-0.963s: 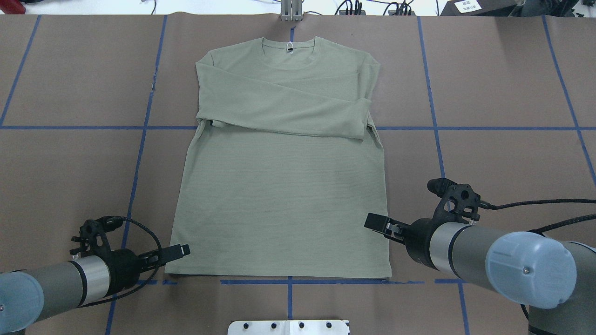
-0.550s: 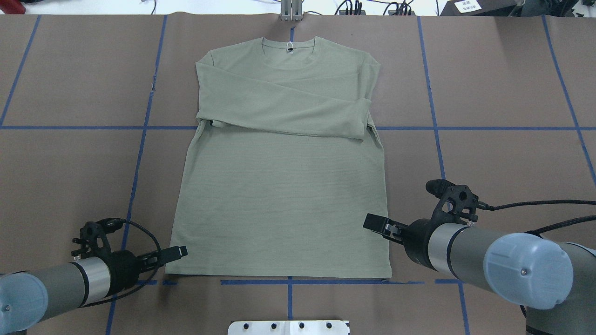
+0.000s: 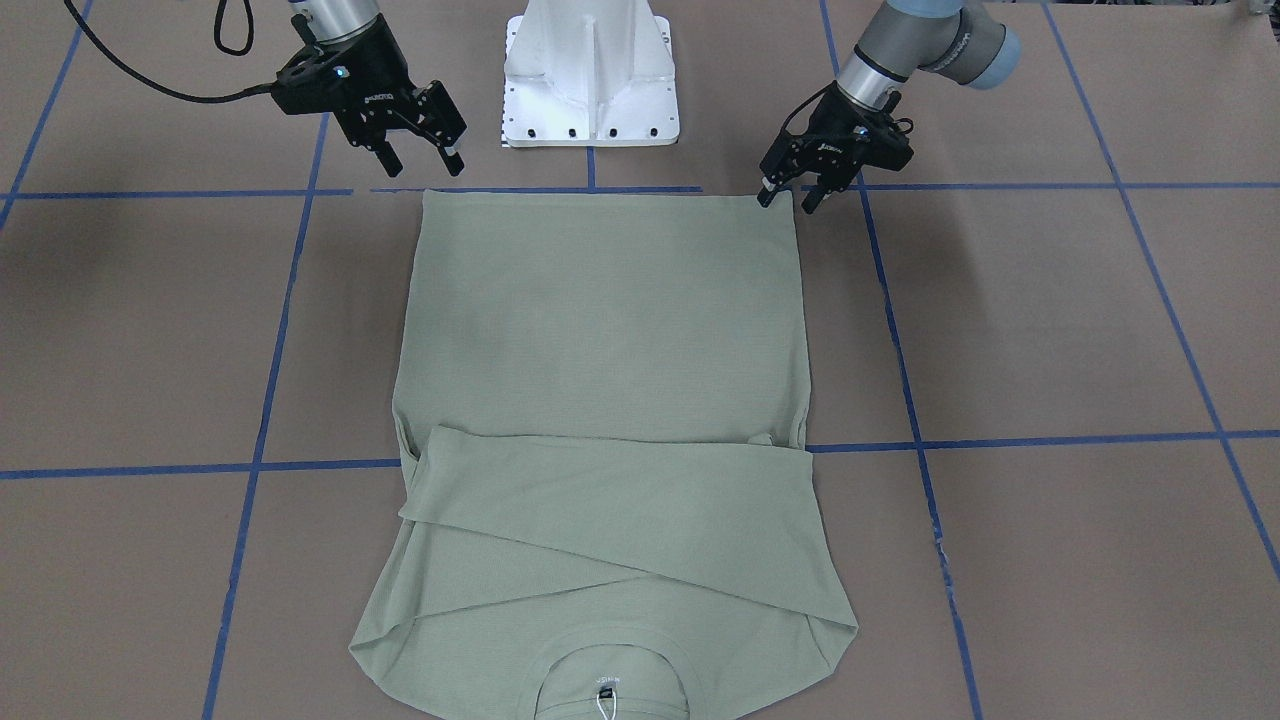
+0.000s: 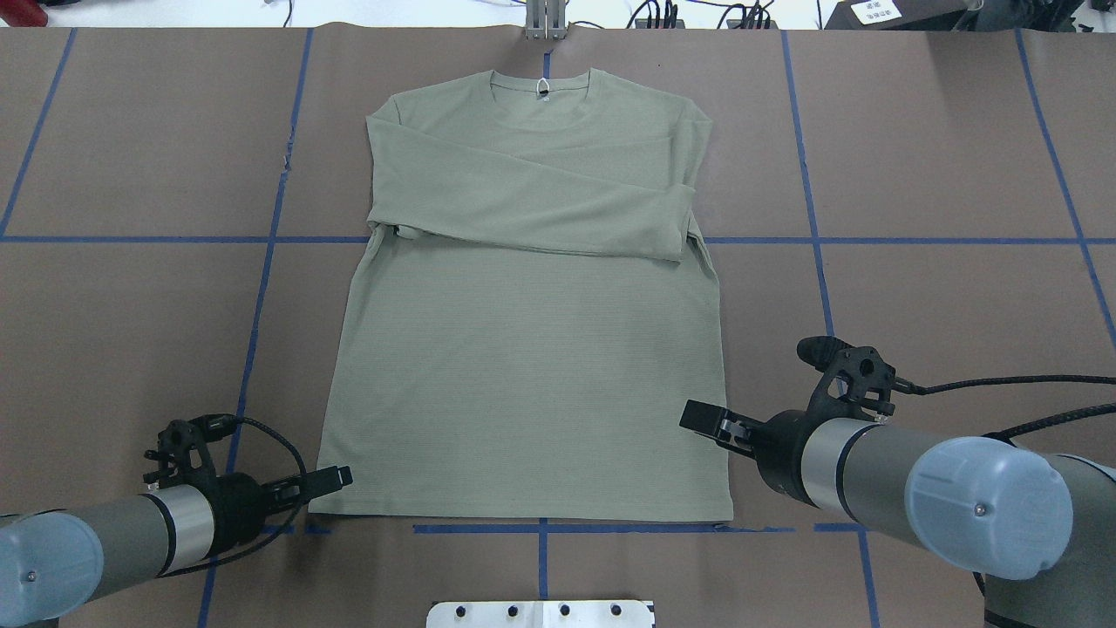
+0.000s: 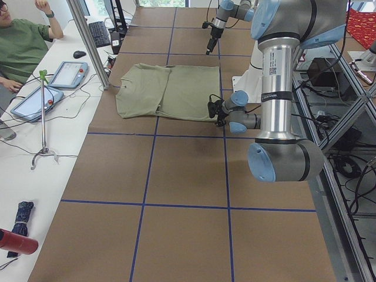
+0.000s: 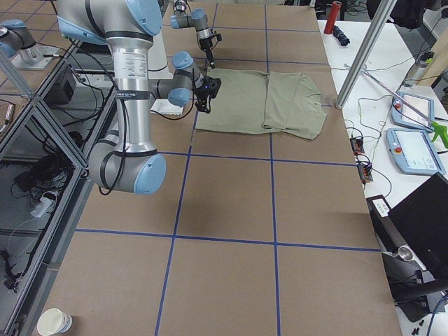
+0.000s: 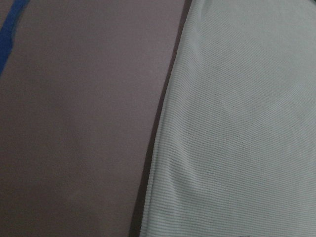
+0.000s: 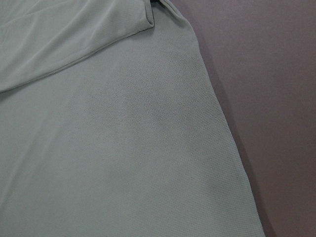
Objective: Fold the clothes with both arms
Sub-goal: 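Position both grippers at the hem corners nearest the robot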
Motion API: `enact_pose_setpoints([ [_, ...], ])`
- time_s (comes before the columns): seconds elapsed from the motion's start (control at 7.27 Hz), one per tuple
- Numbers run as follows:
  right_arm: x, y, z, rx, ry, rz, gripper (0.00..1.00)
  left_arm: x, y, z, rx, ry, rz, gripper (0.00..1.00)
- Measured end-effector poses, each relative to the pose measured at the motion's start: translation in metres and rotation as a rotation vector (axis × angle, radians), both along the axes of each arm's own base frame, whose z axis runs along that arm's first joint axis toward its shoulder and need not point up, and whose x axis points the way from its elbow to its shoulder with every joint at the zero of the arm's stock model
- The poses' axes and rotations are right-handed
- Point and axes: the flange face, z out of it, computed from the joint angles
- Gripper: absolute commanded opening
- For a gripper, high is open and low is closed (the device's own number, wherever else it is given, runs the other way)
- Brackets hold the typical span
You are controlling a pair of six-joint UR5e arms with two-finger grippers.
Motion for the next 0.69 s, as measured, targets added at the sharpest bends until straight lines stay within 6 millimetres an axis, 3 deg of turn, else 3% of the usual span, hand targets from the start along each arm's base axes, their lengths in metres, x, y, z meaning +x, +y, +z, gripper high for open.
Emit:
enact_pose_setpoints([
  [0.41, 0.0000, 0.0000, -0.0002, 0.000, -0.001, 0.000, 1.00, 0.0043, 0.0035, -0.0047, -0.010, 0.010, 0.031, 0.78],
  [0.69, -0.0003, 0.0004, -0.0001, -0.001, -0.001, 0.000, 1.00, 0.0052, 0.0050, -0.0054, -0.012, 0.012, 0.038, 0.52],
])
